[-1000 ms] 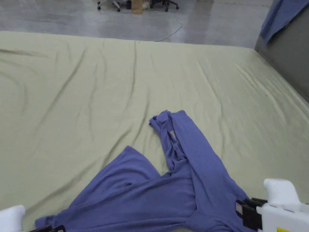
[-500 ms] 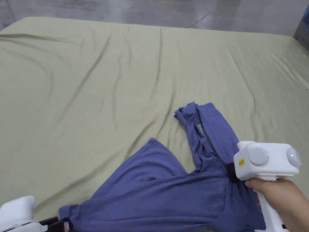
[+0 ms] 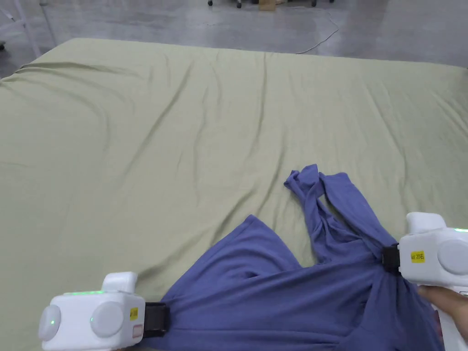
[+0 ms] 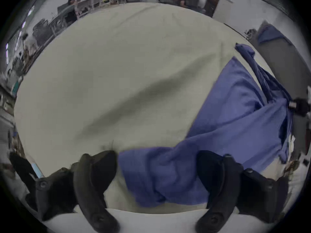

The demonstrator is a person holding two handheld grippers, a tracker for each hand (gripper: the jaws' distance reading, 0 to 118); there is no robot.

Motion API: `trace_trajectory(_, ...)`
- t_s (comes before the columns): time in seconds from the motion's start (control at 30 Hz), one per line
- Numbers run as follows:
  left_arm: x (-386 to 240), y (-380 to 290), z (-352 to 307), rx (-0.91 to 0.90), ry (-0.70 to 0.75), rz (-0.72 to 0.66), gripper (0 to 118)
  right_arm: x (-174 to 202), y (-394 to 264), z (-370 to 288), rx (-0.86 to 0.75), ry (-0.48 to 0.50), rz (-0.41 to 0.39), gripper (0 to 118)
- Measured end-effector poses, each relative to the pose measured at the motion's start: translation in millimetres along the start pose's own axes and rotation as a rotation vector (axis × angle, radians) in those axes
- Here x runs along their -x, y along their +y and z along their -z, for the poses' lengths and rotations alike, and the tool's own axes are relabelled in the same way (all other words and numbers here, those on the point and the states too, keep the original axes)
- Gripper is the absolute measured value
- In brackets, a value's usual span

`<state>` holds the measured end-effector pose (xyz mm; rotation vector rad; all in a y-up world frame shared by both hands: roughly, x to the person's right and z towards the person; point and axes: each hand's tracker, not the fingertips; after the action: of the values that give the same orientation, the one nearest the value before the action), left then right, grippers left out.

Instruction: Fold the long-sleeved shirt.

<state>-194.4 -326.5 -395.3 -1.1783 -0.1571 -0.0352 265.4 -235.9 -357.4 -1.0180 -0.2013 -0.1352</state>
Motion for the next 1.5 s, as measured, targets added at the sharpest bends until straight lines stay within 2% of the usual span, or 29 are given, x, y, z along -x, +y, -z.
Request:
trace_trajectory(0.03, -3, 0, -14, -0.019, -0.006, 0.036, 85, 0, -2, -9, -0.032, 0.0, 0.002, 6)
trace_trajectory(0.07, -4, -1, -27, -0.064, -0.001, 0.055, 56, 0, -5, -20, -0.075, 0.001, 0.011, 6)
trace_trajectory(0.1, -3, -2, -41, -0.121, -0.075, 0.041, 0, -6, -6, -25, -0.12, 0.011, 0.025, 6)
trace_trajectory(0.17, 2, -7, -75, -0.15, -0.142, -0.033, 0, -5, -11, -53, -0.203, 0.016, 0.04, 6)
trace_trajectory(0.27, -2, -1, -114, -0.268, -0.189, -0.072, 0, 2, -20, -105, -0.353, 0.017, 0.005, 5)
trace_trajectory(0.4, 1, 16, -171, -0.415, -0.367, -0.248, 0, 6, -21, -177, -0.548, 0.001, -0.021, 5)
trace_trajectory(0.5, 0, 43, -213, -0.56, -0.433, -0.3, 0, 6, -9, -225, -0.686, -0.023, -0.066, 5)
trace_trajectory(0.67, -12, 111, -275, -0.758, -0.502, -0.354, 0, 0, 43, -285, -0.818, -0.01, -0.095, 5)
trace_trajectory(0.83, -28, 202, -322, -0.859, -0.551, -0.358, 0, -12, 124, -320, -0.83, -0.033, -0.038, 5)
trace_trajectory(0.9, -37, 238, -333, -0.892, -0.539, -0.344, 0, -16, 160, -326, -0.826, -0.08, -0.042, 5)
trace_trajectory(0.97, -42, 268, -341, -0.907, -0.519, -0.332, 0, -21, 196, -325, -0.797, -0.083, -0.023, 5)
trace_trajectory(1.03, -49, 299, -344, -0.911, -0.568, -0.329, 0, -25, 232, -319, -0.743, -0.089, 0.0, 5)
trace_trajectory(1.2, -68, 359, -339, -0.896, -0.51, -0.267, 0, -25, 306, -289, -0.682, -0.162, 0.011, 5)
trace_trajectory(1.27, -74, 379, -332, -0.889, -0.49, -0.251, 0, -25, 331, -269, -0.647, -0.182, 0.017, 5)
trace_trajectory(1.37, -77, 404, -310, -0.868, -0.466, -0.246, 0, -28, 358, -230, -0.58, -0.145, 0.064, 5)
trace_trajectory(1.5, -77, 422, -253, -0.811, -0.416, -0.22, 0, -24, 366, -155, -0.526, -0.18, 0.044, 5)
